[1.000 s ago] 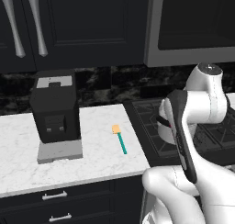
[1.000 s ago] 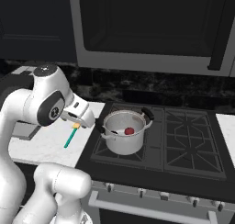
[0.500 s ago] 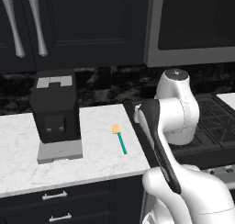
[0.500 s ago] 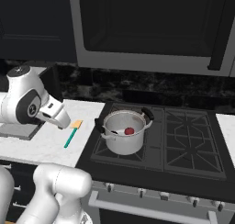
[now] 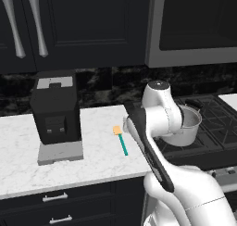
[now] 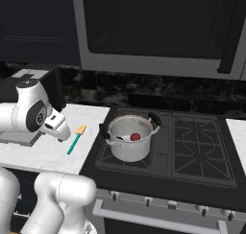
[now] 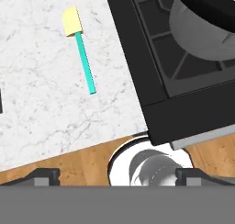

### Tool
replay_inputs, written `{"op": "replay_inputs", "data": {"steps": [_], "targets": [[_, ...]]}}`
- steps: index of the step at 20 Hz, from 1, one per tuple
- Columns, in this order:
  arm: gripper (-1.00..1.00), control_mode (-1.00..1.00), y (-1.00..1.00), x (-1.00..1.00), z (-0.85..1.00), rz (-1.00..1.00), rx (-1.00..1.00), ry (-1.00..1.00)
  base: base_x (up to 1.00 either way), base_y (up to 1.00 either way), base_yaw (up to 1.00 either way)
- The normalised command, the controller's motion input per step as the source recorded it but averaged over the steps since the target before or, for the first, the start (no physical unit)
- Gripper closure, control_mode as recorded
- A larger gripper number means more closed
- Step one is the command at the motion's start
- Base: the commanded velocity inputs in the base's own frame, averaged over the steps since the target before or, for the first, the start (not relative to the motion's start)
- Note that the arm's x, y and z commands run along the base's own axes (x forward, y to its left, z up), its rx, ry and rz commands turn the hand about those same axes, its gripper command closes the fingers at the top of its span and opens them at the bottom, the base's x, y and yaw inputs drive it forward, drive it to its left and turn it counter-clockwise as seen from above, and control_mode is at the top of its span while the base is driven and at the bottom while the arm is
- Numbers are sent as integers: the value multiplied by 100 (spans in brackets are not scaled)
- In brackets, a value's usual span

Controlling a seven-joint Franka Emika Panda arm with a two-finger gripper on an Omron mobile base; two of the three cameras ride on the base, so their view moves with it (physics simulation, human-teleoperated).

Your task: Put the avocado and tomato in the pot. Retrieve the spatula and lightly stir the vegetables in the pot.

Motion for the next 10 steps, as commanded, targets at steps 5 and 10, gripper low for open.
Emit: {"op": "replay_inputs", "data": {"steps": [5, 10], "targets": [[-100, -100, 25, 38, -38, 2, -7, 10, 0, 0, 0], [-100, -100, 2, 31, -45, 6, -2, 0, 0, 0, 0]]}}
